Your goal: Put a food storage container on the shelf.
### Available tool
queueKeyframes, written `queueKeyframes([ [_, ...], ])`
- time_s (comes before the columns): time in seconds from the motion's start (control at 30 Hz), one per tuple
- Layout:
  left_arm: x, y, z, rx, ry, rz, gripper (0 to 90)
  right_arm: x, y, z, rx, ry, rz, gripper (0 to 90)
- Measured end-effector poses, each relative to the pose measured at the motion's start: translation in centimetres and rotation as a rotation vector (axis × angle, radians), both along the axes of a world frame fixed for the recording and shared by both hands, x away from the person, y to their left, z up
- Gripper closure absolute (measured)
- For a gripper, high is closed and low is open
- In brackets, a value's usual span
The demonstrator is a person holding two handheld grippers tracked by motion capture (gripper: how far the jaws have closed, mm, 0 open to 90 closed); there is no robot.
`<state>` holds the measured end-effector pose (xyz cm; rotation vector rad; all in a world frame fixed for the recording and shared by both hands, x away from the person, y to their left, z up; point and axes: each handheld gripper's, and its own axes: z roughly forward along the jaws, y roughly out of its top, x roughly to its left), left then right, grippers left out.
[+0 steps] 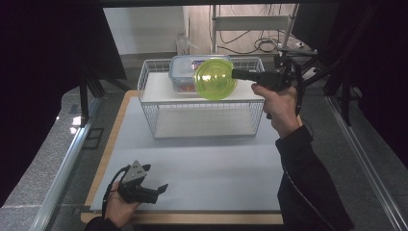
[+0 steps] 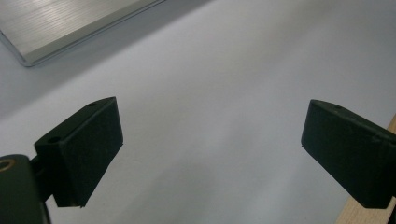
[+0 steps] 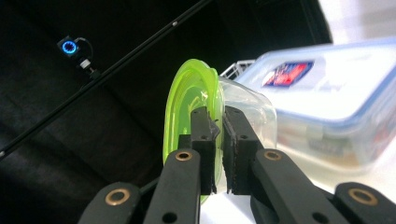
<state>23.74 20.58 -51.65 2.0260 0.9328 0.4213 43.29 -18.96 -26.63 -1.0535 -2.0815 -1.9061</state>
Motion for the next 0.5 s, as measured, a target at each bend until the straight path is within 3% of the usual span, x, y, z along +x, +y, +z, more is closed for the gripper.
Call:
queueKeyframes([
  [0.27, 0.0, 0.1, 0.0, 0.000, 0.004, 0.004, 5.2, 2.5, 1.3, 1.7, 0.009, 0.013, -0.052, 84.3],
  [0.5, 0.0, 0.2, 0.0, -0.006, 0.002, 0.003, 5.3, 4.7, 3.1, 2.1, 0.003, 0.044, -0.090, 84.2],
])
